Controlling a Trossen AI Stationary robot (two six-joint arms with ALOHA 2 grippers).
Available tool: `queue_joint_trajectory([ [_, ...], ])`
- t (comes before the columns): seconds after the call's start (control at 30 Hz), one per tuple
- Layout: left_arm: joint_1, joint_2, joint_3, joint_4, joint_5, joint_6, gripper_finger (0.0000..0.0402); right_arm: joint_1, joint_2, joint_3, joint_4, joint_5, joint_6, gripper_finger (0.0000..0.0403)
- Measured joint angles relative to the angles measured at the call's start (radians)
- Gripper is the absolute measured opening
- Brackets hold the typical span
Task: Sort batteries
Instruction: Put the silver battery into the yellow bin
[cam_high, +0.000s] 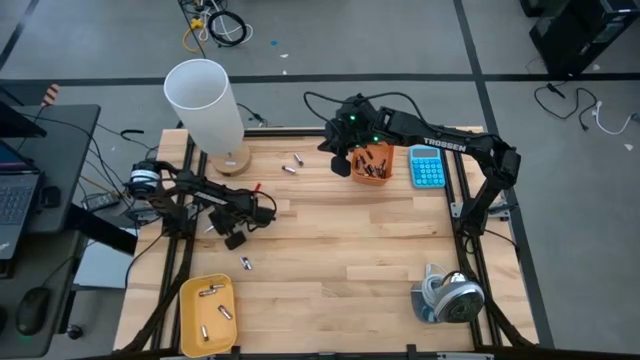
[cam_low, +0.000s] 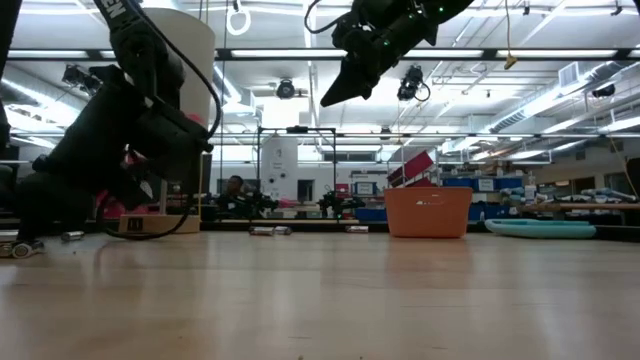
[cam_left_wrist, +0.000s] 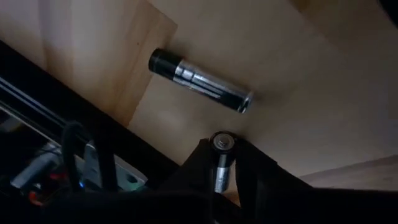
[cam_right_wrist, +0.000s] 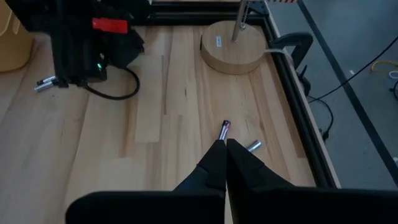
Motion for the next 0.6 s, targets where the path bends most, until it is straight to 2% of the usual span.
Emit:
queue_joint_trajectory([
  [0.1, -0.027, -0.009, 0.011, -0.021, -0.016, -0.014, 0.0019, 0.0, 0.0, 0.0, -0.033, 0.0, -0.003, 0.0],
  [0.27, -0.084, -0.068, 0.029, -0.043, -0.084, -0.098, 0.0012, 0.003, 0.0, 0.0, -0.059, 0.0, -0.003, 0.0],
  [0.5, -0.157, -0.175, 0.036, 0.06, -0.117, -0.182, 0.0001, 0.026, 0.0, -0.046, -0.04, 0.001, -0.007, 0.0],
  [0.6, -0.181, -0.2, 0.042, 0.051, -0.124, -0.212, 0.0001, 0.034, 0.0, -0.068, -0.039, 0.001, -0.008, 0.0],
])
